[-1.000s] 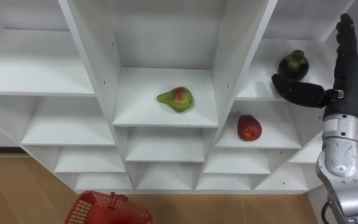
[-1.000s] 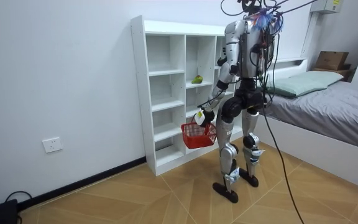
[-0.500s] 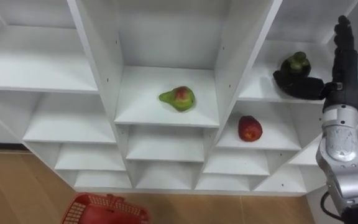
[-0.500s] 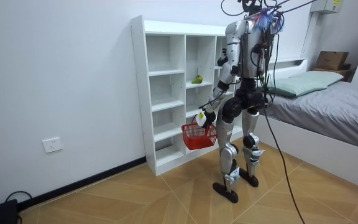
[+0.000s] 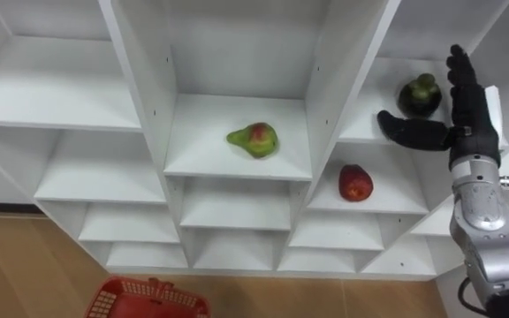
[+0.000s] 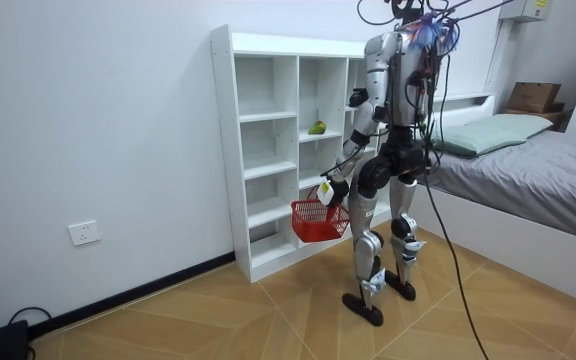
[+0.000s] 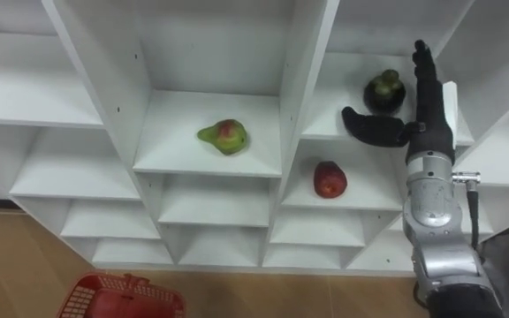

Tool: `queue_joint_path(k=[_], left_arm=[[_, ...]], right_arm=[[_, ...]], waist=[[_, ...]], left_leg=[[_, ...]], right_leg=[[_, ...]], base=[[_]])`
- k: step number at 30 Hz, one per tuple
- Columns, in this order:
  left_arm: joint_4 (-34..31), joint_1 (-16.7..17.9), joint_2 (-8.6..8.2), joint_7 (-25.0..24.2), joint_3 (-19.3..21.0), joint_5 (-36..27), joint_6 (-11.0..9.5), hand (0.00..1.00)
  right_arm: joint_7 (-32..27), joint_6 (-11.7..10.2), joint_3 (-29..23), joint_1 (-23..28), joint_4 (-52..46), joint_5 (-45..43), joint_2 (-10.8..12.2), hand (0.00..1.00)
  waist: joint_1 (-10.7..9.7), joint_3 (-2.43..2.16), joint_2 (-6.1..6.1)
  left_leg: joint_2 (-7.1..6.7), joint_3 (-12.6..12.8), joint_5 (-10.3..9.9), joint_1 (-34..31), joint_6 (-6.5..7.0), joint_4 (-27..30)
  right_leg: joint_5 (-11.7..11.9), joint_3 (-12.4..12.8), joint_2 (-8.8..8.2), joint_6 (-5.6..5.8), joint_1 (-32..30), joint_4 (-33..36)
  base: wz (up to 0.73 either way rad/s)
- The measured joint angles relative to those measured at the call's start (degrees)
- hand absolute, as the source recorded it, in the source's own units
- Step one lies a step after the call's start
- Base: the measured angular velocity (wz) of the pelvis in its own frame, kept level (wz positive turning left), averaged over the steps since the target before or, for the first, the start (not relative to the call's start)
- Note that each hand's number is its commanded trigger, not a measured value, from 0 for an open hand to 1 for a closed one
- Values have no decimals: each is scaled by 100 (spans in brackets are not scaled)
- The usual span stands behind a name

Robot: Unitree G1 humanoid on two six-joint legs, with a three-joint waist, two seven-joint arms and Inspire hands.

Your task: Collect fruits from the closet

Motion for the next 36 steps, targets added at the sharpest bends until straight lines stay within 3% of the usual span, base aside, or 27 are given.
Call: queue_joint_path(k=[6,13,14,15,16,17,20,31,36], left_arm=[[-109,19,76,-26,4,5,85,100],[-117,21,84,-5,3,2,85,100],[-117,22,83,19,3,2,85,100],[-117,22,83,25,3,2,85,100],[-117,22,83,27,3,2,85,100],[-117,22,83,27,3,2,85,100],[-117,23,84,26,5,2,89,100],[-118,17,85,33,6,2,100,100],[-117,6,85,43,6,0,100,100]], right_arm=[[289,27,0,-171,316,-73,-79,0],[435,-24,-20,-183,433,-67,-102,0],[439,-59,-23,-183,458,-69,-102,7],[441,-74,-23,-183,470,-71,-102,38],[443,-92,-23,-183,517,-71,-102,92],[444,-106,-24,-183,528,-72,-102,100],[415,-183,-82,-248,651,-104,-104,100],[319,-146,-413,-446,861,-121,-249,100],[322,-119,-415,-447,861,-116,-274,100]], waist=[[-16,-31,-21],[-8,-2,21],[-7,1,25],[-7,6,31],[-7,7,33],[-7,7,33],[-7,5,27],[0,-17,-11],[6,-4,-27]], left_leg=[[0,-13,0,11,0,10],[0,-53,0,12,0,20],[0,-55,0,12,0,20],[0,-57,0,11,0,20],[0,-58,0,11,0,19],[0,-58,0,11,0,19],[0,-58,0,10,0,13],[0,-56,-1,13,-1,-28],[0,-55,-1,13,-1,-33]], right_leg=[[6,-7,0,-9,25,0],[6,-48,0,-10,50,0],[6,-48,0,-10,49,0],[6,-48,0,-10,49,0],[6,-50,0,-10,48,0],[6,-50,0,-10,48,0],[7,-47,0,-10,38,-1],[6,-50,8,-10,12,-11],[6,-62,8,-10,12,-13]], base=[[0],[2],[0],[0],[0],[0],[0],[0],[0]])
